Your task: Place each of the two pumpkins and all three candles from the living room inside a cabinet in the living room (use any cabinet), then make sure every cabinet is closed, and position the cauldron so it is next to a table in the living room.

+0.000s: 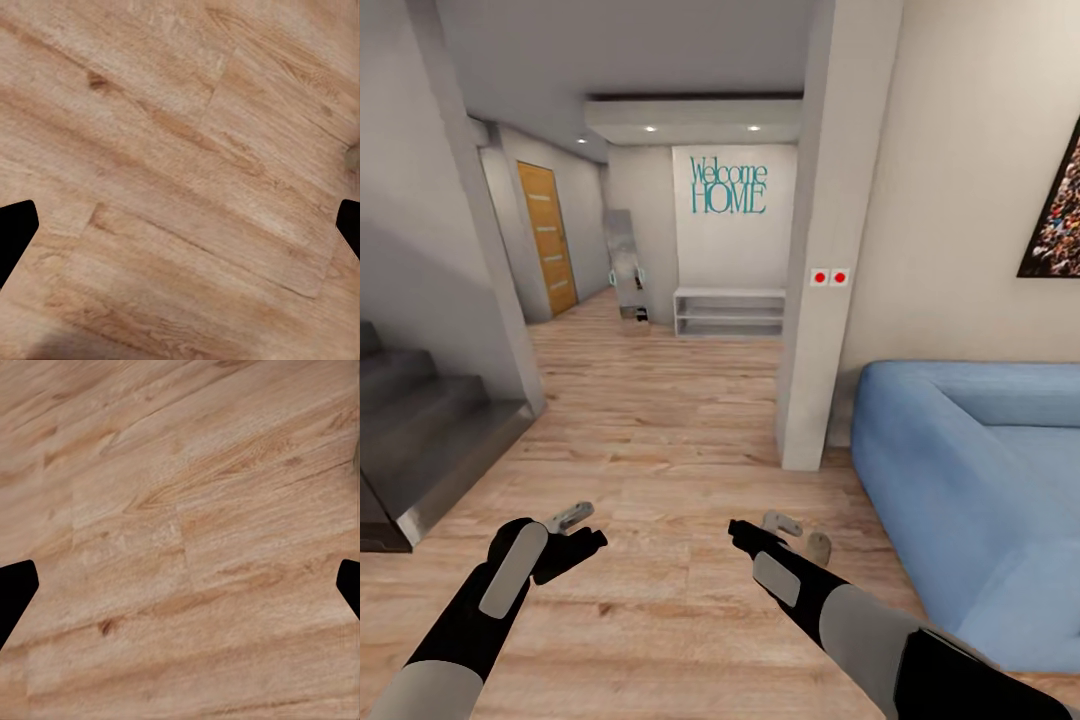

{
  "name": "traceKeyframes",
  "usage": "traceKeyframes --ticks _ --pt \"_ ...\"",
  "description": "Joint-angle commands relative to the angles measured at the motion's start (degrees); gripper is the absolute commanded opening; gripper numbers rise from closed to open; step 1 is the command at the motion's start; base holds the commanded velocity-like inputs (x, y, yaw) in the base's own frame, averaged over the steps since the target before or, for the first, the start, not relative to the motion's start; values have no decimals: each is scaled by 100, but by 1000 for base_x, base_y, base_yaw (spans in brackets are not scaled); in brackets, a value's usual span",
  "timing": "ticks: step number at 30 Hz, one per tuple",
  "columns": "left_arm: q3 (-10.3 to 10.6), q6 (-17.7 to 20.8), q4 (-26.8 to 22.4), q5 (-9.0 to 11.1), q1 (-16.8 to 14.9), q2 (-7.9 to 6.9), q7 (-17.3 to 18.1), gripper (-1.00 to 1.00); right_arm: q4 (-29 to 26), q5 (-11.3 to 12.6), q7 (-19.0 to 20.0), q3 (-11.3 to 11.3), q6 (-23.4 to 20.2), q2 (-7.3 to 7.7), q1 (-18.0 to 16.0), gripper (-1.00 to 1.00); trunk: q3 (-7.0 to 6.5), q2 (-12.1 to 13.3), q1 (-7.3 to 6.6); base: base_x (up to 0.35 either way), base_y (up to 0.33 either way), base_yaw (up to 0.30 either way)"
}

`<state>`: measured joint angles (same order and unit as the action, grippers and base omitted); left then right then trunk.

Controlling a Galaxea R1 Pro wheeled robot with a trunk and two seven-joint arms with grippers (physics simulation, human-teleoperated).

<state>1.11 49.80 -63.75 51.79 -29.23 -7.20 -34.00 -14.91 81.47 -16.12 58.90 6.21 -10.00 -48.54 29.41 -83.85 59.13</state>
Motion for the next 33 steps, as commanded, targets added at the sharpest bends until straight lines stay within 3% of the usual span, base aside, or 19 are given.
traceKeyframes --ticks 1,7,11,15,22,26,33 --pt "12 3 -6 59 -4 -5 -58 100 -3 81 -93 45 28 0 -6 100 6 -3 3 335 0 0" --pt "12 3 -6 59 -4 -2 -59 100 -3 120 -252 -41 -116 0 -6 100 6 -3 3 335 0 0" --pt "18 3 -6 59 -4 -1 -60 100 -3 114 -266 -541 -435 0 -6 100 6 -3 3 335 0 0" --pt "20 3 -6 58 -4 1 -62 100 -3 107 -268 -746 -664 0 -6 100 6 -3 3 335 0 0" --pt "20 3 -6 53 -4 2 -63 100 -1 113 -274 -813 -775 7 -6 100 6 -3 3 335 0 0" --pt "20 3 -6 54 -4 0 -63 100 93 137 -274 -830 -937 108 -6 100 6 -3 3 335 0 0" --pt "12 3 -6 59 -4 -9 -63 100 360 665 -269 -828 -948 227 -6 100 6 -3 3 335 0 0"
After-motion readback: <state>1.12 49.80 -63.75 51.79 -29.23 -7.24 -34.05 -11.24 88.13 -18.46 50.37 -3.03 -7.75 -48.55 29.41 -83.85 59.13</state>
